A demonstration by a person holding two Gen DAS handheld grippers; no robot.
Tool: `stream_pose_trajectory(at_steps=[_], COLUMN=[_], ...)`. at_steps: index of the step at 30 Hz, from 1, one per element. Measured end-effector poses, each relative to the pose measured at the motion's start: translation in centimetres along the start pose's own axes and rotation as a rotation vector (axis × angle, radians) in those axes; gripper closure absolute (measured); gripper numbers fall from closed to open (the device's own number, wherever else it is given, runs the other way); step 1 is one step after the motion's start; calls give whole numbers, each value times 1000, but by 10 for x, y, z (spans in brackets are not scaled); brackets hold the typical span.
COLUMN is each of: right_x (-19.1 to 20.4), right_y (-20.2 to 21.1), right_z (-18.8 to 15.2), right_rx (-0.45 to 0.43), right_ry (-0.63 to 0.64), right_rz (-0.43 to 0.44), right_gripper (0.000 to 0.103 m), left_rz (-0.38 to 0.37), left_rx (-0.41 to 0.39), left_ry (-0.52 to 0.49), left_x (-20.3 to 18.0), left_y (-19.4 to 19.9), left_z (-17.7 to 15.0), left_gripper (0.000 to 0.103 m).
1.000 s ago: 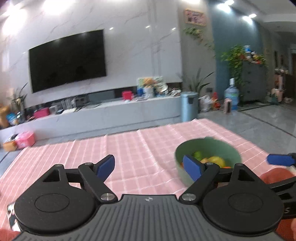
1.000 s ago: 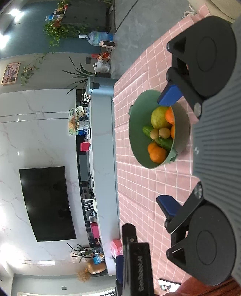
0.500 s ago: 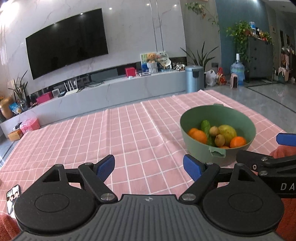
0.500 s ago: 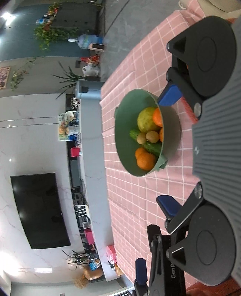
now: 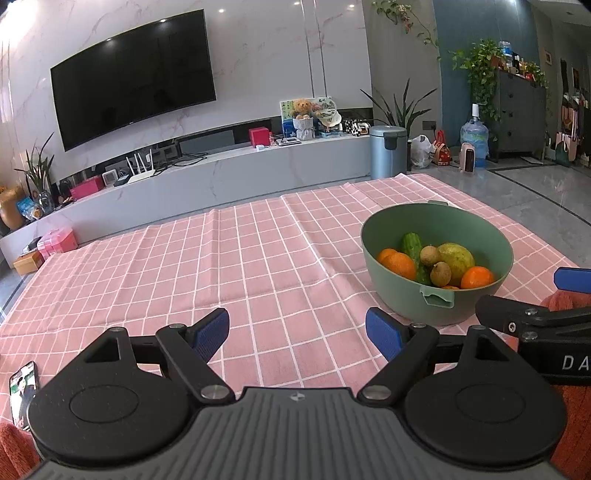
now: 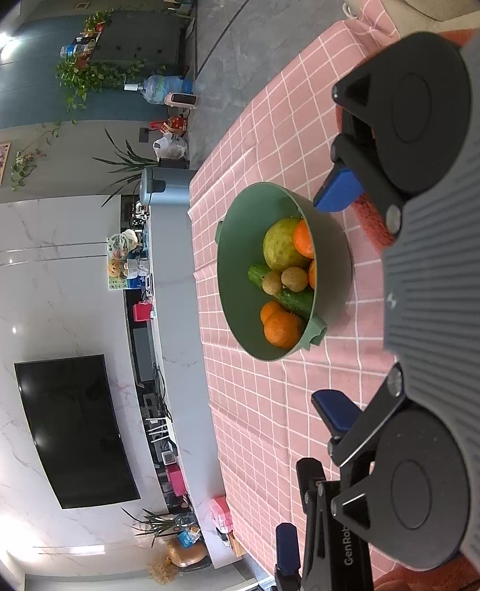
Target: Organize fruits
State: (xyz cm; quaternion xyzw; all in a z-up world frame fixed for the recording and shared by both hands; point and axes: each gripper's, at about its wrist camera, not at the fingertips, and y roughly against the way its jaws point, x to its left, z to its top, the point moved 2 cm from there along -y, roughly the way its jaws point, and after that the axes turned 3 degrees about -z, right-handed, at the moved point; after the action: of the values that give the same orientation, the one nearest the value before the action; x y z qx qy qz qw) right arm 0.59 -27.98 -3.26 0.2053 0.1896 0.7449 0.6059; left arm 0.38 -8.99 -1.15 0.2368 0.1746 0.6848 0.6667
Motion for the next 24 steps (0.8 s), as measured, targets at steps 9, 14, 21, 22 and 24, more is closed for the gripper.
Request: stream_pose_trajectory(at_steps=[9, 14, 21, 22, 24], right_x=[1, 1, 0, 0, 0], right_y=[2, 2, 2, 2, 2], right_z=[0, 0, 0, 0, 0], right_rx=[-3, -3, -4, -3, -3], right_ry=[13, 6, 2, 2, 2], right_rz=[-6, -5, -5, -5, -5], right_gripper=[5, 5, 5, 5, 5], left_rz=[-6, -7, -6, -5, -5], left_rx=[2, 4, 3, 3, 3], left_ry=[1, 1, 9, 11, 12], left_x=[-2, -4, -3, -4, -3], left_y=[1, 3, 3, 3, 3], left_z=[2, 4, 5, 5, 5], left_gripper=[5, 5, 5, 5, 5])
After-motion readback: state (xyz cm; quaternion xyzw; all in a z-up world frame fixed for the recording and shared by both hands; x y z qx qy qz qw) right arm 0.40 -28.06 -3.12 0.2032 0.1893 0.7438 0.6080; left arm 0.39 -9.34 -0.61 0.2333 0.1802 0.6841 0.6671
